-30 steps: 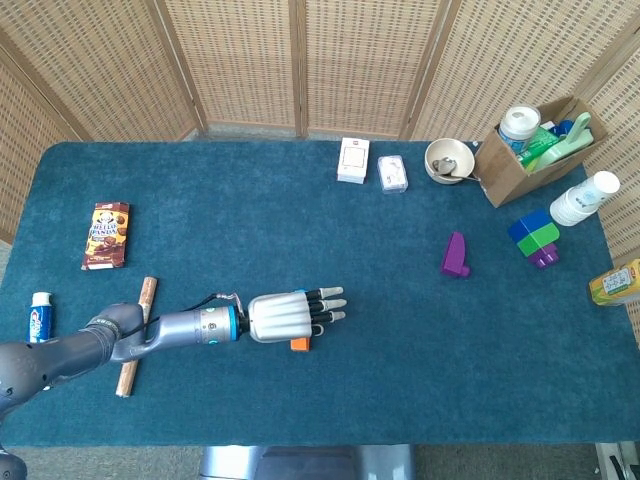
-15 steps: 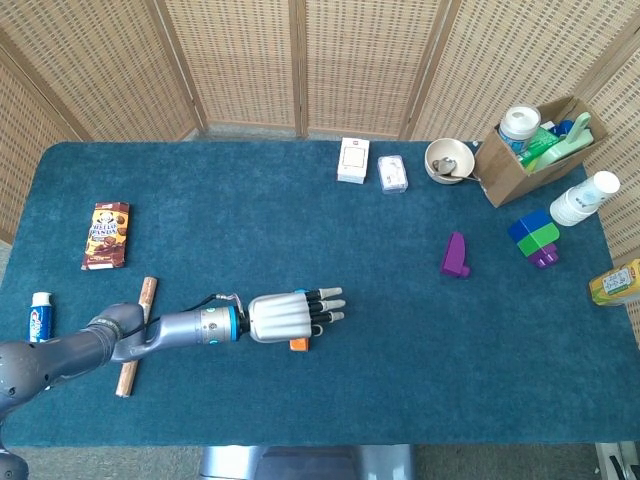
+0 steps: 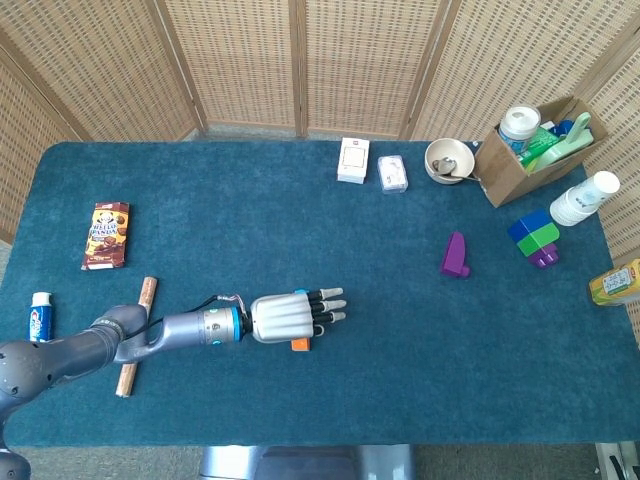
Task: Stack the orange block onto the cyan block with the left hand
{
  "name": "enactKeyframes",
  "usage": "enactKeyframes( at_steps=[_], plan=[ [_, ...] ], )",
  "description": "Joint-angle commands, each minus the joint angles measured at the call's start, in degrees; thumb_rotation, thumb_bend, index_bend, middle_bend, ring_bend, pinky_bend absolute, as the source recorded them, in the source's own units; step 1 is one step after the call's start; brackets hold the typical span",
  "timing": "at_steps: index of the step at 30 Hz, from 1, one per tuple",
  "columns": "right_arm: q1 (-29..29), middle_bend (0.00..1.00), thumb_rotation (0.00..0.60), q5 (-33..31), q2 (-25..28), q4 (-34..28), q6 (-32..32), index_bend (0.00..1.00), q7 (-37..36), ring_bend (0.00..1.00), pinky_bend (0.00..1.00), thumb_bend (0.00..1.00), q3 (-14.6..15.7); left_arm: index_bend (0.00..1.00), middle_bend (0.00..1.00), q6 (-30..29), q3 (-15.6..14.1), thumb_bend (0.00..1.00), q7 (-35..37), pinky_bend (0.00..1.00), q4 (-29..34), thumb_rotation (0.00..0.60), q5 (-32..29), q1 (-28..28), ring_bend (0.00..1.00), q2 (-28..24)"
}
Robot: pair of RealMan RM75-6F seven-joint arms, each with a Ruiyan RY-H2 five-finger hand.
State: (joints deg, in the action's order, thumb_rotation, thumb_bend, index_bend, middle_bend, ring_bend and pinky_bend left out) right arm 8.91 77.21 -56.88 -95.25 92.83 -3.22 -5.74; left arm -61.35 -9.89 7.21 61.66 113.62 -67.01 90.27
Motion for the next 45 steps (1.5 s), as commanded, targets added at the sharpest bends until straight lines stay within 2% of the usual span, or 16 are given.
enactKeyframes(
  at_steps=[1,22,29,33,41,45],
  plan=[
    [0.02,0.39,0.6,0.05,-0.01,0.03,0.03,0.4,-0.04,0.32,0.4,0.32,-0.01,0.55,0.17,0.18,-0.11,0.33,-0.09,0.03,0.08,0.6,-0.07,-0.02,0.06,0.06],
    [0.2,0.39,0.6,-0.17,-0.18,0.17,-0.17,0.39,-0.06,0.32,0.4,0.32,-0.05,0.56,0.16,2.14,-0.43,0.33,-0.8,0.03,0.23,0.6,-1.43,0.11,0.06,0.59],
    [0.31,0.39,0.6,-0.3,-0.28,0.35,-0.27,0.39,-0.27,0.32,0.4,0.32,-0.04,0.54,0.16,3.33,0.44,0.33,-2.2,0.03,1.22,0.6,-2.63,-0.06,0.06,0.25],
    [0.28,0.39,0.6,-0.32,-0.38,0.42,-0.46,0.39,-0.32,0.32,0.4,0.32,0.0,0.5,0.15,3.52,0.76,0.33,-2.65,0.03,1.74,0.6,-3.07,-0.03,0.05,-0.07],
    [0.36,0.39,0.6,-0.17,-0.4,0.31,-0.3,0.39,-0.32,0.32,0.4,0.32,-0.03,0.31,0.11,4.25,1.03,0.32,-2.55,0.01,3.35,0.6,-4.33,0.33,0.02,-1.15],
    [0.42,0.39,0.6,-0.11,-0.42,0.25,-0.24,0.39,-0.29,0.32,0.4,0.32,0.02,0.28,0.09,4.96,1.05,0.32,-3.04,0.0,4.19,0.6,-4.57,0.24,0.01,-1.65]
  ],
)
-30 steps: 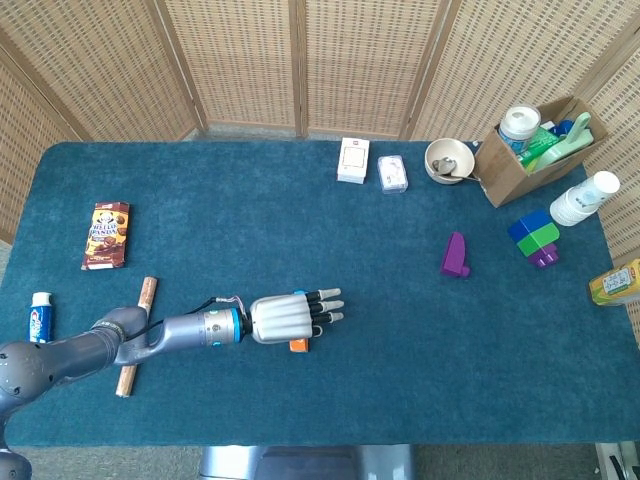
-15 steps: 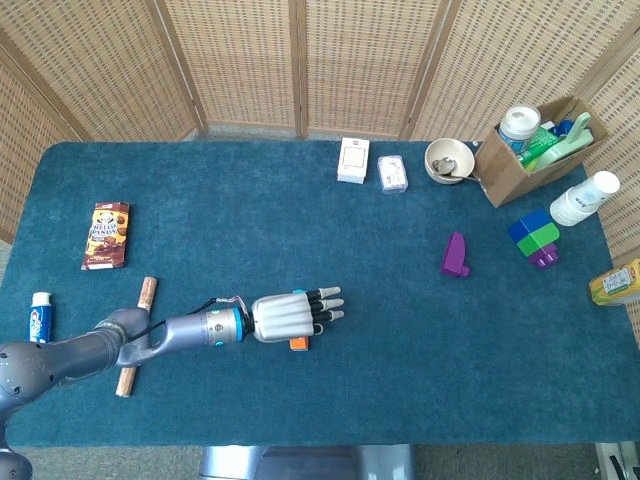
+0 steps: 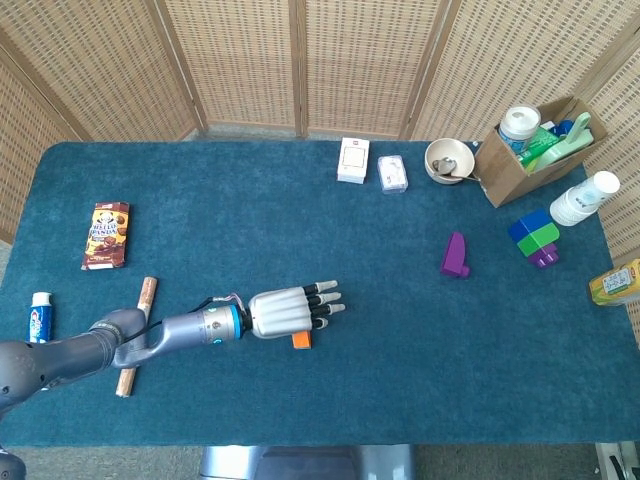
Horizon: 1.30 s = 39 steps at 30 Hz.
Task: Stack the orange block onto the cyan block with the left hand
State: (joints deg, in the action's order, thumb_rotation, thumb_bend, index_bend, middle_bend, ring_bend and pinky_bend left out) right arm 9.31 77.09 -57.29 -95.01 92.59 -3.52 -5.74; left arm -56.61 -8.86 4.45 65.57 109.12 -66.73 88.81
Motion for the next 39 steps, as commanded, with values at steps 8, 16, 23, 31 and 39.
enactKeyframes(
  at_steps=[8,16,23,31,39],
  plan=[
    [-0.09,0.39,0.6,0.18,0.05,-0.17,-0.02,0.39,0.12,0.32,0.4,0.33,-0.07,0.19,0.07,-0.97,0.65,0.32,-0.47,0.0,1.95,0.6,-0.91,0.8,0.0,-1.98],
    [-0.53,0.39,0.6,0.38,-0.19,-0.38,-0.5,0.39,0.58,0.32,0.4,0.32,-0.09,0.15,0.06,-4.5,1.41,0.32,0.59,0.0,4.89,0.6,-2.39,3.28,0.0,-5.43],
    [-0.88,0.39,0.6,0.76,-0.2,-0.99,-0.57,0.39,1.39,0.32,0.4,0.32,-0.12,0.14,0.04,-5.91,1.27,0.3,1.08,0.0,8.04,0.082,-3.24,5.4,0.0,-7.87],
    [-1.19,0.39,0.6,1.08,-0.43,-1.75,-0.61,0.39,2.4,0.32,0.4,0.32,-0.05,0.09,0.01,-4.64,0.79,0.23,1.29,0.0,9.62,0.0,-3.58,6.62,0.0,-7.74],
    [-0.96,0.39,0.6,0.93,-0.14,-2.07,-0.25,0.39,2.54,0.32,0.4,0.32,-0.03,0.07,0.0,-2.34,1.51,0.3,0.86,0.0,8.51,0.0,-4.65,6.96,0.0,-5.48]
  ],
)
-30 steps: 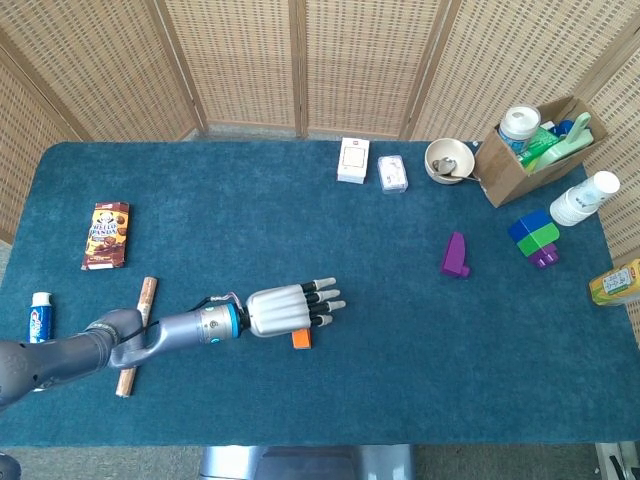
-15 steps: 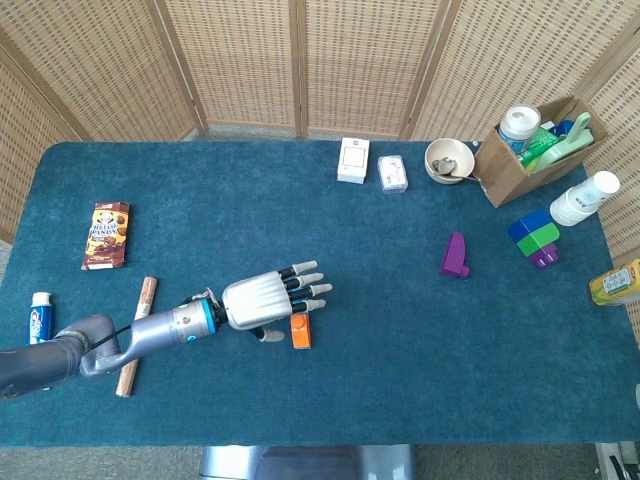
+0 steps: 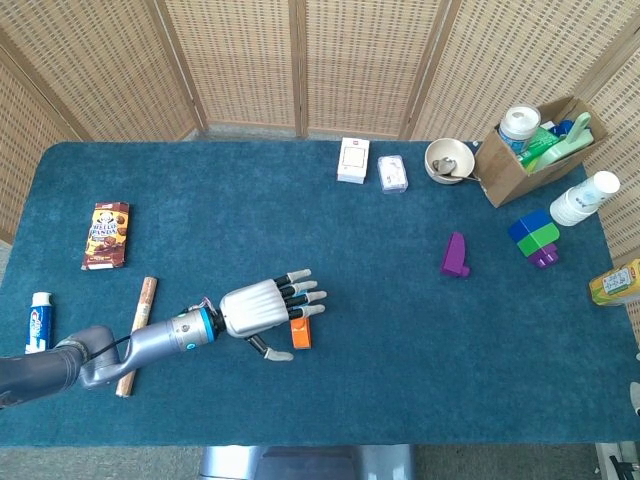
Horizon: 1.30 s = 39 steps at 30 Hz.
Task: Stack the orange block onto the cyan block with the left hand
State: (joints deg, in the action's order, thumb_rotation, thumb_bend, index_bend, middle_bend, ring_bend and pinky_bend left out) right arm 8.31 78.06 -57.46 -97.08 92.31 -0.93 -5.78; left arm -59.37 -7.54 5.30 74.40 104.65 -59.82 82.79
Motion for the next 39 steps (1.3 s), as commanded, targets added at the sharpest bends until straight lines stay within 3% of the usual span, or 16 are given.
enactKeyframes(
  at_steps=[1,16,39],
  plan=[
    [0.09,0.39,0.6,-0.05,0.05,0.01,0.07,0.39,-0.1,0.32,0.4,0.32,0.03,0.07,0.0,0.58,0.28,0.3,-0.03,0.0,-0.55,0.0,-0.16,0.03,0.0,0.92],
    [0.65,0.39,0.6,-0.3,0.33,0.69,0.49,0.39,-1.32,0.32,0.4,0.32,0.12,0.06,0.0,-0.33,1.72,0.29,-0.38,0.0,-6.77,0.0,0.04,1.05,0.0,8.57],
    [0.94,0.39,0.6,-0.65,0.55,0.9,0.45,0.39,-1.87,0.32,0.4,0.32,0.13,0.03,0.0,-0.89,1.0,0.28,1.1,0.0,-14.94,0.0,0.14,2.34,0.0,15.61]
  ],
)
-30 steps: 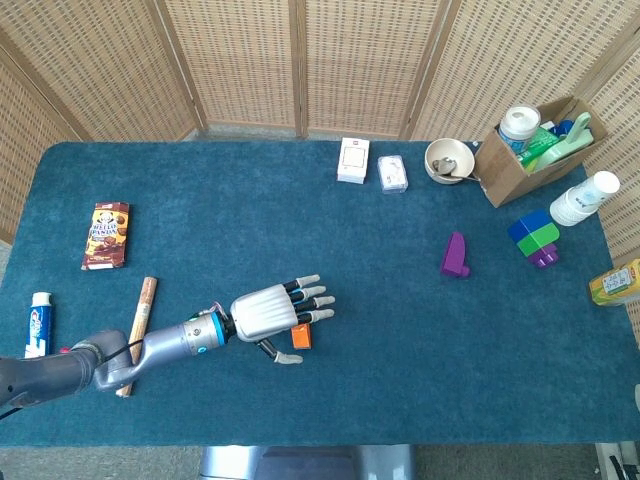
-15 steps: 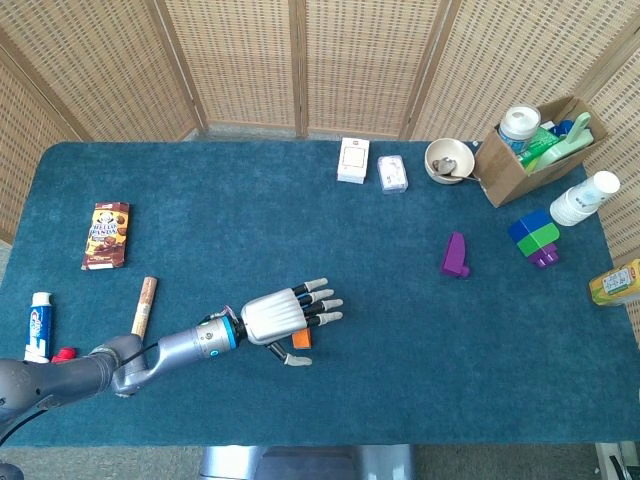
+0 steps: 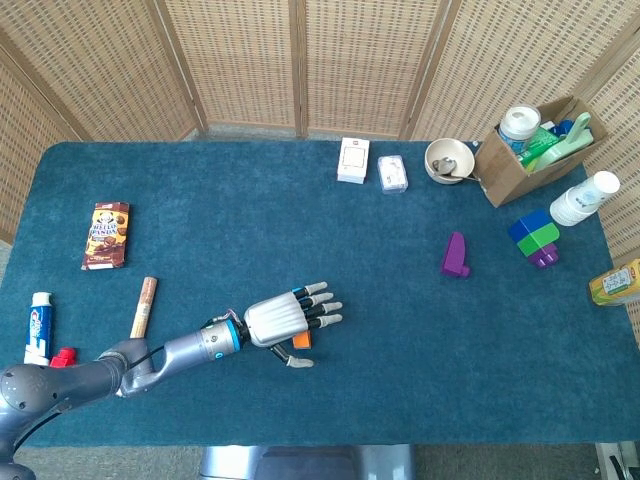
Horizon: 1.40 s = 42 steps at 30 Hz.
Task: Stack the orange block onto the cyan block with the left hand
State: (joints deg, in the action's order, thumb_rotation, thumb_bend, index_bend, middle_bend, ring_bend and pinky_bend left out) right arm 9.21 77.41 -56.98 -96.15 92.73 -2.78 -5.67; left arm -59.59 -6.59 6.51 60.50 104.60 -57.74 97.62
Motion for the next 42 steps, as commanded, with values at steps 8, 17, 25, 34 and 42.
enactKeyframes(
  at_steps=[8,17,25,34,42],
  plan=[
    [0.06,0.39,0.6,-0.08,0.16,-0.11,-0.09,0.39,-0.31,0.32,0.4,0.32,-0.01,0.03,0.0,-3.52,0.15,0.26,-0.18,0.0,-4.71,0.0,0.78,1.28,0.0,3.34],
    [0.12,0.39,0.6,-0.25,0.39,-0.32,-0.36,0.39,-1.22,0.32,0.4,0.32,-0.04,0.03,0.0,-5.02,0.04,0.26,0.39,0.0,-8.38,0.0,0.98,1.88,0.0,5.68],
    [0.27,0.39,0.6,-0.22,0.54,-0.47,-0.4,0.39,-2.25,0.32,0.4,0.32,-0.01,0.03,0.0,-4.46,-0.19,0.26,0.48,0.0,-9.85,0.0,0.96,1.6,0.0,6.62],
    [0.45,0.39,0.6,-0.34,0.55,-0.24,-0.37,0.39,-2.74,0.32,0.4,0.32,0.02,0.03,0.0,-3.21,-0.36,0.26,-0.1,0.0,-10.41,0.0,0.54,1.34,0.0,7.04],
    [0.48,0.39,0.6,-0.35,0.54,-0.15,-0.39,0.39,-2.87,0.32,0.4,0.32,0.0,0.03,0.0,-2.71,-0.43,0.26,-0.87,0.0,-10.57,0.0,0.35,1.23,0.0,7.42]
  ],
)
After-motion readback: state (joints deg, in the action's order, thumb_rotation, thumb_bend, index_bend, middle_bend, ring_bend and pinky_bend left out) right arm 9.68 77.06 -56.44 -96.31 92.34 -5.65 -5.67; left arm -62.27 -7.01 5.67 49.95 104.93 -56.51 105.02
